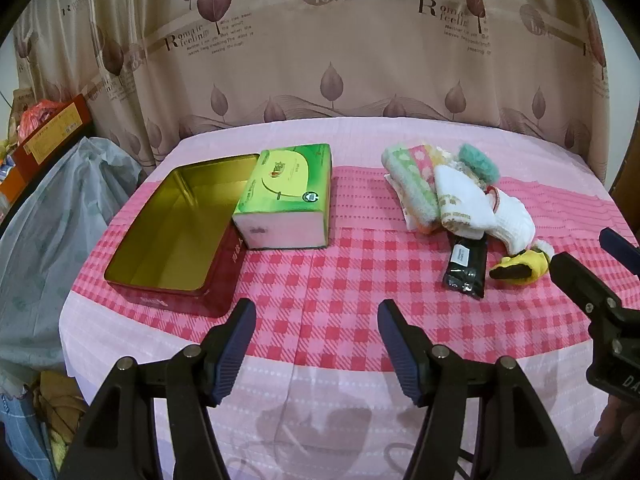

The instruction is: Organize soft objects

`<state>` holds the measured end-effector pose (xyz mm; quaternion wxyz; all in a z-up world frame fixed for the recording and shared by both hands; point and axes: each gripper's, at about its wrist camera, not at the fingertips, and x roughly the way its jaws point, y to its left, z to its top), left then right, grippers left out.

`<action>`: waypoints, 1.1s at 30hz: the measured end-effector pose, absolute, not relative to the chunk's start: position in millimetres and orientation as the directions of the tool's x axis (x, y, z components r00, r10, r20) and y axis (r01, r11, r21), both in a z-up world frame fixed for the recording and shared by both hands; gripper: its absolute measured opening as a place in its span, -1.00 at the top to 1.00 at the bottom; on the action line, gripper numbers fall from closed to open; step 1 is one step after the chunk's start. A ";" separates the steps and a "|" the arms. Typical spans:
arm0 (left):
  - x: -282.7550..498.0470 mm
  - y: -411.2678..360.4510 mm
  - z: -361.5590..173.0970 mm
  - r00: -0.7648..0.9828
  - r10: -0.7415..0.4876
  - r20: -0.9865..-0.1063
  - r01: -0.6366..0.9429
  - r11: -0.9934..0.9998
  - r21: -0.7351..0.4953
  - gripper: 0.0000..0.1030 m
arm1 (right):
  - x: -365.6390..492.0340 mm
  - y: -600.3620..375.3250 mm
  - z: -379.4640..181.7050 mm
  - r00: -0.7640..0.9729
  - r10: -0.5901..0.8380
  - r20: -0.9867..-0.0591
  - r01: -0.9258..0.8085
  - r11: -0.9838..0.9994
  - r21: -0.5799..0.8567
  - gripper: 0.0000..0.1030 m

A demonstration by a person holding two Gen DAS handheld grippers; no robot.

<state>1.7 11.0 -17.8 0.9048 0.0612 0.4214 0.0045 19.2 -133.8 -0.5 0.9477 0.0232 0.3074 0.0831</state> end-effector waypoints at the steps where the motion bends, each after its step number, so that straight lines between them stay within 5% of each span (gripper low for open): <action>1: 2.0 11.5 -18.1 0.643 0.058 -0.764 0.044 0.993 0.112 -0.26 | 18.4 -133.9 -0.3 0.797 0.171 -0.579 -0.143 0.985 0.094 -0.99; 21: 18.7 25.6 -35.1 0.607 0.061 -0.793 0.019 0.996 0.091 -0.26 | 35.6 -147.4 -21.5 0.748 0.120 -0.652 -0.115 0.992 0.050 -0.97; 33: 37.3 33.7 -59.0 0.565 0.052 -0.824 0.021 0.997 0.078 -0.26 | 55.4 -150.1 -54.1 0.666 0.151 -0.730 -0.156 0.986 0.062 -0.57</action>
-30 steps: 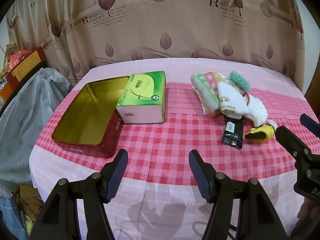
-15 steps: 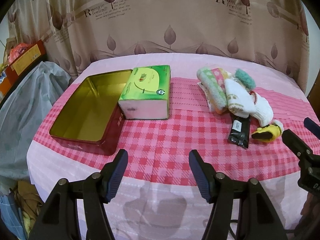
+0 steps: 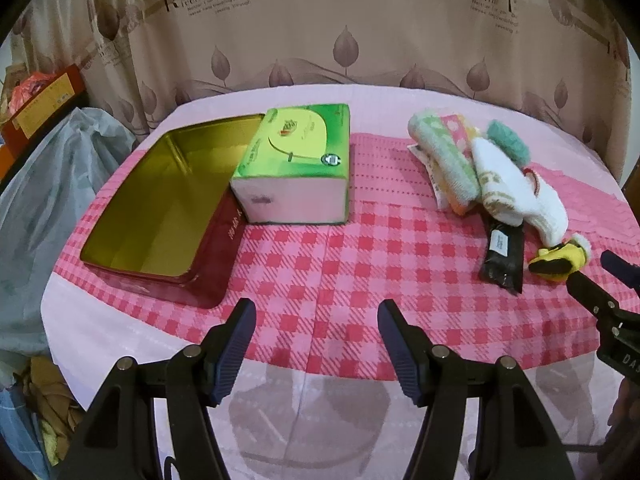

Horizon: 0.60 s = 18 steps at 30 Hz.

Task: Organize soft objects
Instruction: 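Reach the right gripper to the yellow glove and grasp it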

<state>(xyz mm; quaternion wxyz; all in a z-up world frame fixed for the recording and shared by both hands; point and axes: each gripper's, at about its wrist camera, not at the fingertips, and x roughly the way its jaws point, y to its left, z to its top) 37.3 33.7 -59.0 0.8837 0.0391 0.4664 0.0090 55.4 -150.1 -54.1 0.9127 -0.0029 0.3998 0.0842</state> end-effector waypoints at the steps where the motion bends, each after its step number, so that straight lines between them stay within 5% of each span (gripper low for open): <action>1: 39.1 33.9 -61.4 0.560 0.052 -0.827 0.022 0.997 0.077 -0.26 | 56.0 -150.2 -55.6 0.662 0.158 -0.733 -0.160 0.985 0.068 -0.56; 18: 59.9 24.4 -90.2 0.523 0.043 -0.851 0.061 0.994 0.088 -0.26 | 90.1 -153.4 -85.0 0.581 0.214 -0.785 -0.063 0.974 0.219 -0.78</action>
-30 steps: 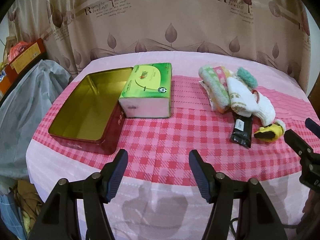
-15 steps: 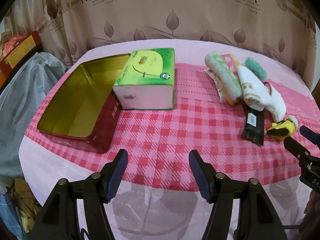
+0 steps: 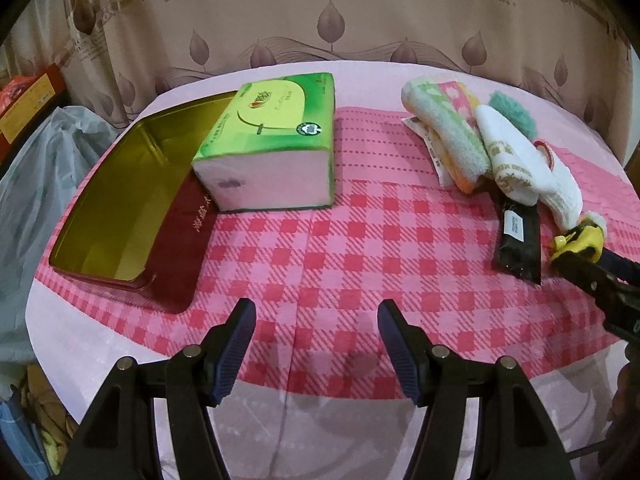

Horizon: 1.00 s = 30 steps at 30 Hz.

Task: Organize soft objects
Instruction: 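Reach the right gripper to the yellow glove and grasp it, then grasp the white folded socks with the left gripper while the right gripper holds the yellow glove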

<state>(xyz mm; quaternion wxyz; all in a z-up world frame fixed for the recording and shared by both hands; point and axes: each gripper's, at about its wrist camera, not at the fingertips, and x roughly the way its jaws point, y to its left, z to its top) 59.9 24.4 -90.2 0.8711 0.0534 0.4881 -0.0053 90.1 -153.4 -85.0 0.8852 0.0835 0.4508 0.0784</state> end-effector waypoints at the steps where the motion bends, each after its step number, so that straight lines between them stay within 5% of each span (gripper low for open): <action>1: 60.6 24.4 -90.7 0.525 0.045 -0.850 0.061 0.994 0.090 -0.26 | 92.1 -152.9 -85.3 0.584 0.210 -0.784 -0.063 0.975 0.215 -0.79; 7: 66.0 23.1 -97.0 0.516 0.050 -0.855 0.064 0.993 0.097 -0.26 | 99.9 -150.2 -87.5 0.583 0.193 -0.789 -0.038 0.977 0.211 -0.80; 14: 72.4 17.2 -102.2 0.508 0.033 -0.861 0.089 0.992 0.091 -0.26 | 98.1 -154.2 -91.8 0.580 0.195 -0.791 -0.046 0.977 0.207 -0.02; 19: 72.9 7.0 -102.9 0.504 0.004 -0.864 0.127 0.989 0.079 -0.26 | 91.6 -160.2 -92.7 0.574 0.197 -0.795 -0.043 0.977 0.211 0.36; 30: 74.1 -21.7 -88.0 0.476 -0.164 -0.864 0.254 0.966 -0.043 -0.26 | 76.6 -179.7 -94.2 0.566 0.133 -0.814 0.019 0.985 0.174 0.42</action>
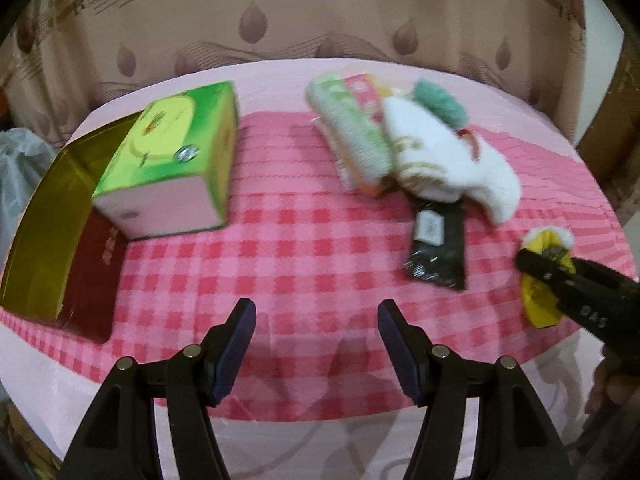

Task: Organize soft objects
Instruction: 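Grasp the white folded socks with the left gripper while the right gripper holds the yellow glove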

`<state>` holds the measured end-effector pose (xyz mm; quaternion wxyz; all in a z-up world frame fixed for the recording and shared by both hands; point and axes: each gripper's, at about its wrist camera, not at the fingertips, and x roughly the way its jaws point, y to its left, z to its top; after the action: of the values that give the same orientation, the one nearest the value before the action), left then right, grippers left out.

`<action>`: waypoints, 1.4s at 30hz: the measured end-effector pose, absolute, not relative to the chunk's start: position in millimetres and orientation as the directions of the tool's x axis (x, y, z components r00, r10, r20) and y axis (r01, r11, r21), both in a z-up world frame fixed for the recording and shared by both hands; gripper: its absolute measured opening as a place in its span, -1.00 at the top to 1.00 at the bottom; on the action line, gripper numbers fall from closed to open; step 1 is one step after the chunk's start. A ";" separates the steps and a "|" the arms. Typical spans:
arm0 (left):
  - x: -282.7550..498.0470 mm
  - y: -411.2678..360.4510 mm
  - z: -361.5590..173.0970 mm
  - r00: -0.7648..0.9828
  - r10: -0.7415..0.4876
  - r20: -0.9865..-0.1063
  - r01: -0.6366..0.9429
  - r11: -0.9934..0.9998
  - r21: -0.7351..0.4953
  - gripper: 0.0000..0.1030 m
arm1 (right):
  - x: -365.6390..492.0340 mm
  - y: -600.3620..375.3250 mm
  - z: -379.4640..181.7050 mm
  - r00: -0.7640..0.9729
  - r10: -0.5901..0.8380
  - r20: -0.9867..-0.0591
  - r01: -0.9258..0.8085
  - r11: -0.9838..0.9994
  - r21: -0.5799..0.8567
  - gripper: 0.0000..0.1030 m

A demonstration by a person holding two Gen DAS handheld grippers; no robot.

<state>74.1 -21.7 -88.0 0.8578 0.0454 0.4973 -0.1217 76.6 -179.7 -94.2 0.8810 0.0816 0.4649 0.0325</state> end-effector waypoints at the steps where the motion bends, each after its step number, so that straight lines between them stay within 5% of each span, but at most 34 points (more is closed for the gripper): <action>1: 74.2 -26.9 -85.6 0.476 -0.170 -0.863 0.264 0.963 -0.044 -0.26 | 76.7 -180.2 -94.4 0.563 0.138 -0.815 0.021 0.983 0.181 0.42; 15: 152.5 -82.5 -36.4 0.432 -0.305 -0.849 0.367 0.919 -0.144 -0.26 | 75.9 -176.1 -94.8 0.561 0.154 -0.813 0.012 0.981 0.194 0.38; 34: 207.8 -119.4 -70.9 0.291 -0.278 -0.915 0.394 0.907 -0.150 -0.24 | 77.3 -179.0 -93.2 0.557 0.188 -0.809 0.002 0.974 0.228 0.33; 39: 208.1 -121.3 -73.3 0.294 -0.264 -0.918 0.395 0.909 -0.135 0.55 | 77.5 -179.8 -93.2 0.557 0.192 -0.808 -0.002 0.973 0.230 0.33; 42: 207.8 -117.2 -68.6 0.306 -0.271 -0.912 0.381 0.913 -0.144 0.75 | 77.5 -179.7 -93.4 0.557 0.191 -0.808 -0.003 0.974 0.228 0.33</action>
<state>207.8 -117.2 -68.6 0.8067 0.0496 0.5531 -0.2022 77.5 -179.7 -93.4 0.8766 0.1008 0.4673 0.0553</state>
